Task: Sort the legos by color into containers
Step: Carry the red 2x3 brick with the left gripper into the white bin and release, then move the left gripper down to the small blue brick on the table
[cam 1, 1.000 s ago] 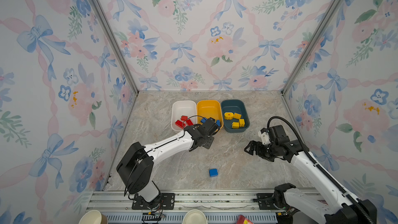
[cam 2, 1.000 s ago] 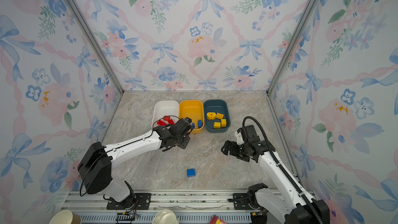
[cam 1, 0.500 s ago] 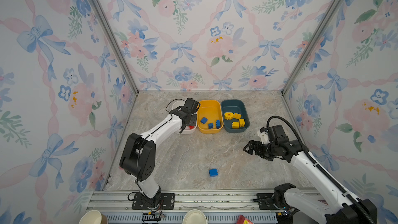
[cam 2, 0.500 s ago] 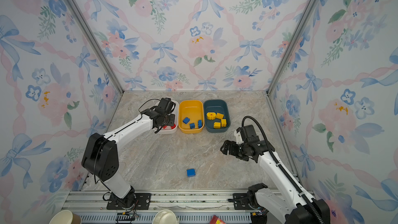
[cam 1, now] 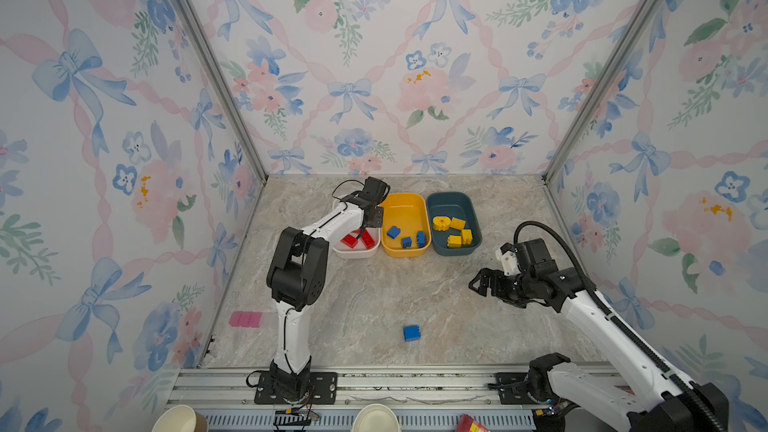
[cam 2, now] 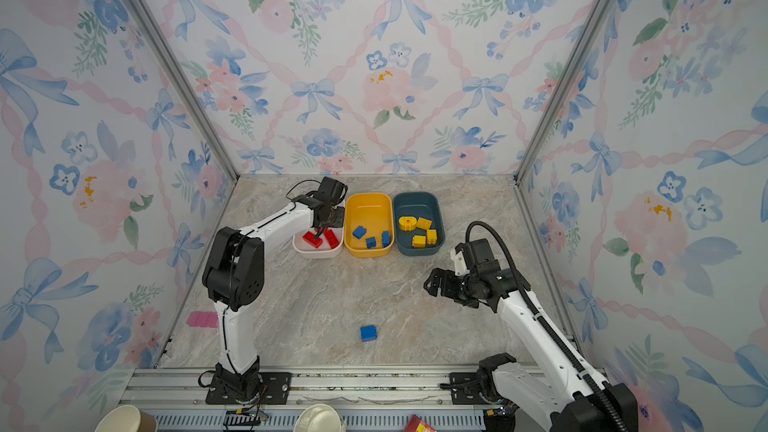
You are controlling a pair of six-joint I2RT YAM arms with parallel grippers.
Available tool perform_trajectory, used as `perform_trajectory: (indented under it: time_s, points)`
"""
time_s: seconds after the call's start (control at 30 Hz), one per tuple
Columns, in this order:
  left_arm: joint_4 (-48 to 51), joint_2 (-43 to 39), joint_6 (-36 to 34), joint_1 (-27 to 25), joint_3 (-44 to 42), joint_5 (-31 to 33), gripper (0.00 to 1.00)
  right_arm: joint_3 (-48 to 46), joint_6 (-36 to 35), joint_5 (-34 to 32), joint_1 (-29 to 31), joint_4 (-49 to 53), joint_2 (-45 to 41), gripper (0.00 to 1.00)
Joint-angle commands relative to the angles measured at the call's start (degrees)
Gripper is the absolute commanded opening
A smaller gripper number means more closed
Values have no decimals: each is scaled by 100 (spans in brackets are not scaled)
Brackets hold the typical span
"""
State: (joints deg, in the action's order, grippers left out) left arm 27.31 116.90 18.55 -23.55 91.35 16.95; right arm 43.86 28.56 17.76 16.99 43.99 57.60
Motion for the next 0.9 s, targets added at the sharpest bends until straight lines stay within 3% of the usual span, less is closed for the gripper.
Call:
perform_trajectory:
  time_s: [0.0, 0.1, 0.23, 0.57, 0.87]
  points:
    - [23, 142, -112, 93, 246, 90, 34, 160, 56, -33, 50, 139, -30, 97]
    - [21, 101, -113, 98, 231, 82, 55, 183, 52, -45, 49, 172, -26, 97]
    - [11, -103, -79, 88, 17, 108, 65, 216, 44, -42, 45, 148, 36, 97]
    - [5, -830, 39, -23, -566, 72, 68, 273, 18, -18, 85, 92, 165, 97]
    - [9, -1630, 343, -457, -1301, -50, 68, 306, -20, -58, 129, 131, 172, 97]
